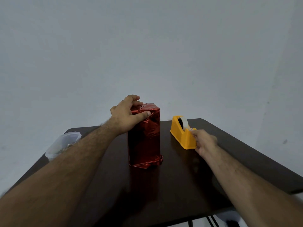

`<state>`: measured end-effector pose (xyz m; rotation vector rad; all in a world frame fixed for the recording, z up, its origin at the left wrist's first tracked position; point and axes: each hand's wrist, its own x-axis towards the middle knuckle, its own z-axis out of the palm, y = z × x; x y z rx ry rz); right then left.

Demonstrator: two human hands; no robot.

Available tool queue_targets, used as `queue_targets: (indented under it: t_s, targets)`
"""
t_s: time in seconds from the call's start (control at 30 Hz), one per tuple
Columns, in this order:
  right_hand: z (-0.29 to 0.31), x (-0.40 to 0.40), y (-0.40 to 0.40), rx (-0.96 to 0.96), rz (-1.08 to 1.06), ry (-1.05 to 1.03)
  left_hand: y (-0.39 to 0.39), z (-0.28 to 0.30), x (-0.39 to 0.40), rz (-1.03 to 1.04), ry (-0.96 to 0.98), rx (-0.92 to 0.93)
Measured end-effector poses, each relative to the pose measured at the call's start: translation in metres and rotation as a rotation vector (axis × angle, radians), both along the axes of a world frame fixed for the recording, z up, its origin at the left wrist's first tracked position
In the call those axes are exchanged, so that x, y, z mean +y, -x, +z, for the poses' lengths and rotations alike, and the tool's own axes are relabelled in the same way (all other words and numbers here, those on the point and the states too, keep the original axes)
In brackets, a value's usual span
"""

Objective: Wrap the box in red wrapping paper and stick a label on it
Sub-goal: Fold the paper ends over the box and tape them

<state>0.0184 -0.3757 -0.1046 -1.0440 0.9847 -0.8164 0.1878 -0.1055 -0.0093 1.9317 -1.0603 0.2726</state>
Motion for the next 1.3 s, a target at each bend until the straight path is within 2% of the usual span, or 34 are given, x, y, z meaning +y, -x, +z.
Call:
queue_targets:
  t_s: [0.23, 0.33, 0.43, 0.5, 0.63, 0.83, 0.93, 1.07, 1.17, 1.3]
  targets:
    - [-0.001, 0.013, 0.004, 0.081, -0.056, 0.021, -0.001, 0.001, 0.001, 0.009, 0.002, 0.003]
    - [-0.009, 0.009, 0.006, 0.224, -0.082, 0.04, 0.0, 0.001, 0.001, 0.016, -0.001, 0.009]
    - [-0.008, 0.013, 0.01, 0.119, -0.097, 0.057, 0.0, 0.001, 0.0, 0.013, 0.008, 0.02]
    - [0.0, 0.021, 0.015, 0.02, -0.101, 0.194, 0.0, 0.001, -0.001, 0.009, 0.007, 0.025]
    - [0.04, 0.039, 0.023, -0.145, 0.169, 0.554, 0.004, 0.003, 0.001, -0.006, 0.004, 0.036]
    - [0.14, 0.057, 0.006, -0.191, 0.67, 0.856, 0.013, 0.006, 0.006, 0.005, 0.003, 0.017]
    - [0.18, 0.072, -0.01, -0.072, 0.935, 0.914, 0.016, 0.007, 0.006, 0.015, -0.004, -0.003]
    - [0.212, 0.092, -0.033, 0.265, 1.177, 1.017, 0.016, 0.007, 0.006, 0.034, 0.001, -0.04]
    - [0.219, 0.105, -0.051, 0.424, 1.246, 1.03, 0.02, 0.008, 0.007, 0.058, 0.001, -0.039]
    - [0.215, 0.113, -0.07, 0.548, 1.214, 1.08, 0.017, 0.005, 0.006, 0.055, 0.004, -0.025]
